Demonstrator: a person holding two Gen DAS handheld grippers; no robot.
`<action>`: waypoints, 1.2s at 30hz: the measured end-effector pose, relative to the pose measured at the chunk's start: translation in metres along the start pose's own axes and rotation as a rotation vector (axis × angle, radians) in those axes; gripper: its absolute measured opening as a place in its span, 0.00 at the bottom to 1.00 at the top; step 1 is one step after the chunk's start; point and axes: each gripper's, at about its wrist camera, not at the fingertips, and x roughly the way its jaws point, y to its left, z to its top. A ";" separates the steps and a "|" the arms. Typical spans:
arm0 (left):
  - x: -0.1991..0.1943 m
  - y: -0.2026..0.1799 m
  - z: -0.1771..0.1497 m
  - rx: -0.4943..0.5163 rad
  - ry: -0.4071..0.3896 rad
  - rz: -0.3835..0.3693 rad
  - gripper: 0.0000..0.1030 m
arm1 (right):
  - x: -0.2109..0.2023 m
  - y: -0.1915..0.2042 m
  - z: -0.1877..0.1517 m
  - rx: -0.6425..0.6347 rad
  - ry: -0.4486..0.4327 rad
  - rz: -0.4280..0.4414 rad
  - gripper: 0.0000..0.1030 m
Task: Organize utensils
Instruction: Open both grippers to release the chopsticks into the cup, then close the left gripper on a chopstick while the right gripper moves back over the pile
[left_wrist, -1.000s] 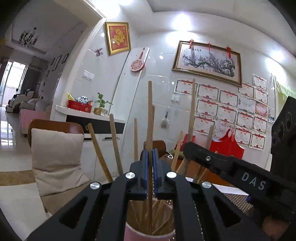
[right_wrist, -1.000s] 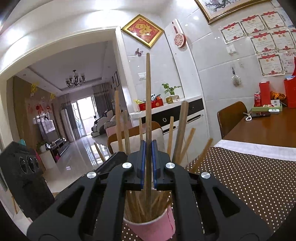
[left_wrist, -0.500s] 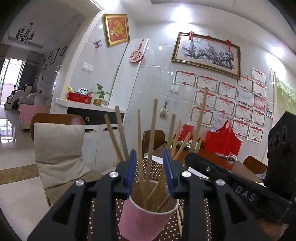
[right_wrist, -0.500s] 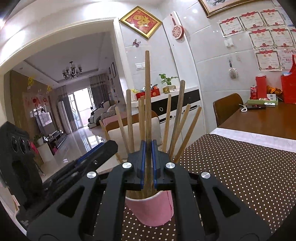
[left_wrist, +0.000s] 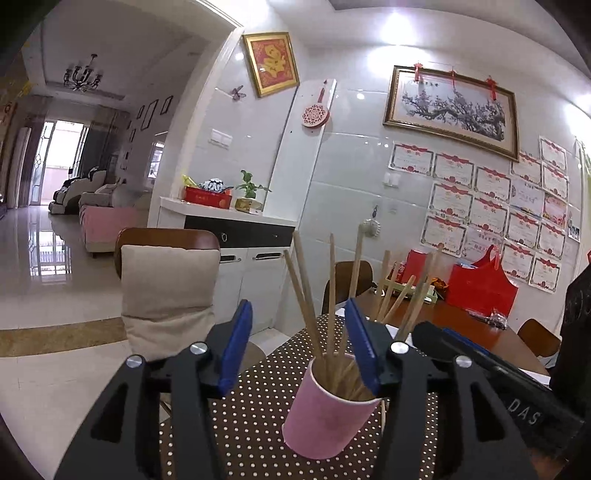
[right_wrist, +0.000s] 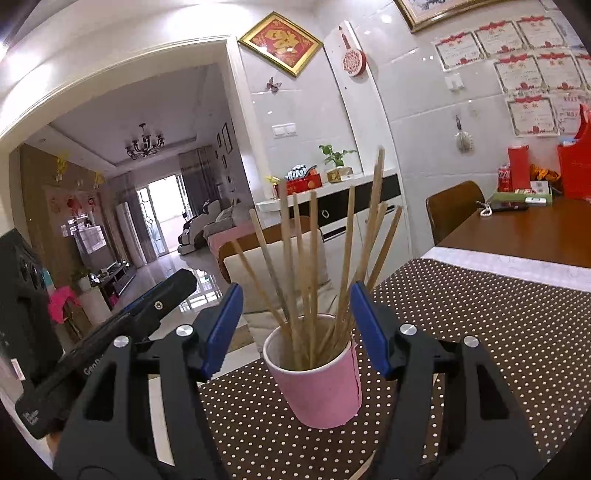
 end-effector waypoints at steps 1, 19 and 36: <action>-0.003 0.000 0.001 0.000 -0.003 0.002 0.53 | -0.005 0.002 0.001 -0.010 -0.008 -0.007 0.59; -0.019 -0.047 -0.037 0.152 0.237 -0.124 0.03 | -0.072 -0.050 -0.023 0.042 0.088 -0.180 0.12; 0.055 -0.085 -0.126 0.323 0.698 -0.141 0.36 | -0.080 -0.109 -0.060 0.139 0.221 -0.289 0.68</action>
